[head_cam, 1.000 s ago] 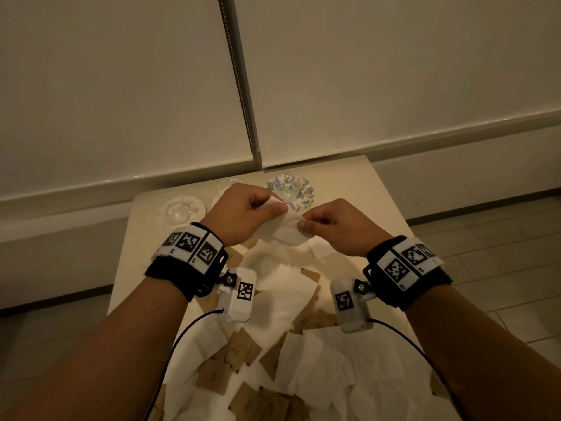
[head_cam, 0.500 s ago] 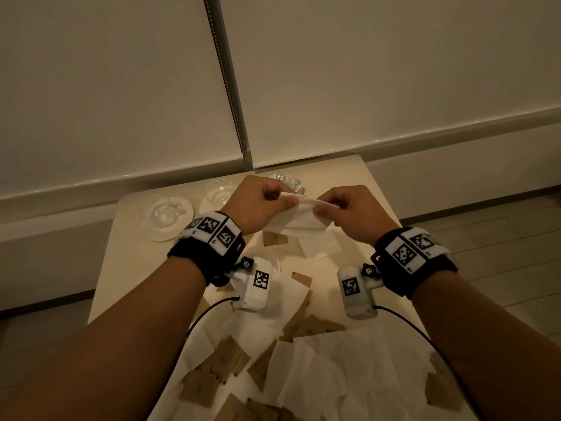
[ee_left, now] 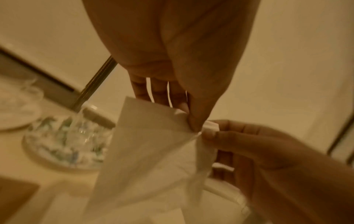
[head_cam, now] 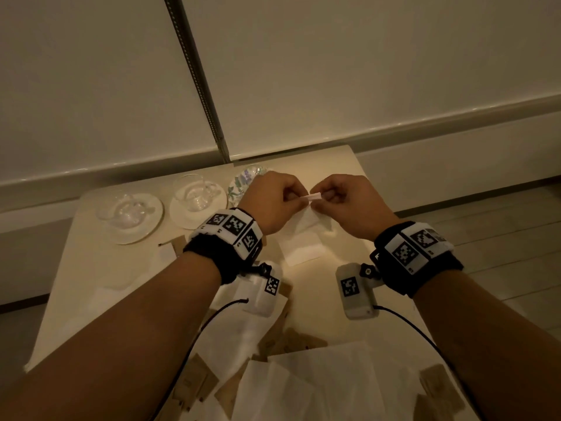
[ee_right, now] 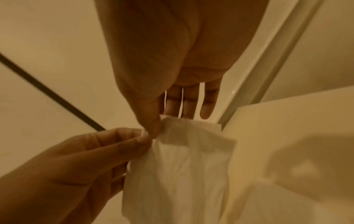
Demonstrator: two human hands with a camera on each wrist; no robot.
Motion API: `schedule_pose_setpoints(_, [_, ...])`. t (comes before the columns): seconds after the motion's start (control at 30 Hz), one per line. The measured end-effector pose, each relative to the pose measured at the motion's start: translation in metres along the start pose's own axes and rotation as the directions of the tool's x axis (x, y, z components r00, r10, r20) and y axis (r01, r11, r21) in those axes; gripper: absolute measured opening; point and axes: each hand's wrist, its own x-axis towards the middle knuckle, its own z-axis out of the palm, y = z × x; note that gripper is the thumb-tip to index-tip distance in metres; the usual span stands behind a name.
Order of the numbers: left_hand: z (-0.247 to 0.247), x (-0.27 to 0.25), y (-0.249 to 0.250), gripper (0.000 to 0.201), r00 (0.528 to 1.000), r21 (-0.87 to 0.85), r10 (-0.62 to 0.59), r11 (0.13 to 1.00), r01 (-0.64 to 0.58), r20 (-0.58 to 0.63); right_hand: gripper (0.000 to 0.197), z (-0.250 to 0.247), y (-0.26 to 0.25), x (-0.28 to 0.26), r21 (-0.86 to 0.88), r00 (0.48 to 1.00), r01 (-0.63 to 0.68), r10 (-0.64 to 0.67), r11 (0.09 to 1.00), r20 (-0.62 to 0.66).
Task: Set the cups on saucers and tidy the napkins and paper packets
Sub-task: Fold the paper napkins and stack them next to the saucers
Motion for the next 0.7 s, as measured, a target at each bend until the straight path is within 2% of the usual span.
schedule_pose_setpoints(0.03, [0.005,0.003,-0.002,0.001,0.999,-0.071,-0.042,0.997,0.040,-0.021,0.024,0.001,0.007,0.000,0.055,0.999,-0.031,0.032,0.998,-0.014])
schedule_pose_setpoints(0.1, [0.016,0.006,-0.009,0.010,0.988,-0.240,-0.145,0.962,0.129,-0.052,0.040,0.004,0.023,-0.001,0.141,0.990,-0.143,0.142,0.980,0.020])
schedule_pose_setpoints(0.2, [0.034,0.009,-0.017,0.016,0.947,-0.421,-0.299,0.878,0.226,-0.115,0.033,0.013,0.045,-0.001,0.238,0.947,-0.322,0.311,0.916,0.082])
schedule_pose_setpoints(0.23, [0.039,0.009,-0.021,0.015,0.928,-0.472,-0.350,0.845,0.253,-0.129,0.030,0.016,0.051,0.000,0.322,0.929,-0.367,0.359,0.873,0.086])
schedule_pose_setpoints(0.3, [0.050,0.008,-0.029,0.010,0.889,-0.542,-0.441,0.781,0.312,-0.125,0.035,0.023,0.061,0.000,0.546,0.893,-0.421,0.436,0.724,0.110])
schedule_pose_setpoints(0.37, [0.060,0.007,-0.037,0.009,0.849,-0.556,-0.517,0.741,0.377,-0.112,0.037,0.025,0.071,0.003,0.627,0.875,-0.421,0.475,0.655,0.092])
schedule_pose_setpoints(0.53, [0.083,0.004,-0.059,0.009,0.756,-0.557,-0.651,0.651,0.516,-0.061,0.031,0.030,0.097,0.017,0.568,0.843,-0.459,0.537,0.683,0.035])
schedule_pose_setpoints(0.63, [0.095,0.004,-0.073,0.011,0.706,-0.531,-0.708,0.608,0.590,-0.027,0.031,0.039,0.110,0.026,0.422,0.843,-0.496,0.537,0.759,0.026])
schedule_pose_setpoints(0.7, [0.100,0.003,-0.083,0.015,0.688,-0.472,-0.725,0.618,0.629,-0.035,0.034,0.045,0.119,0.032,0.348,0.844,-0.509,0.535,0.787,0.024])
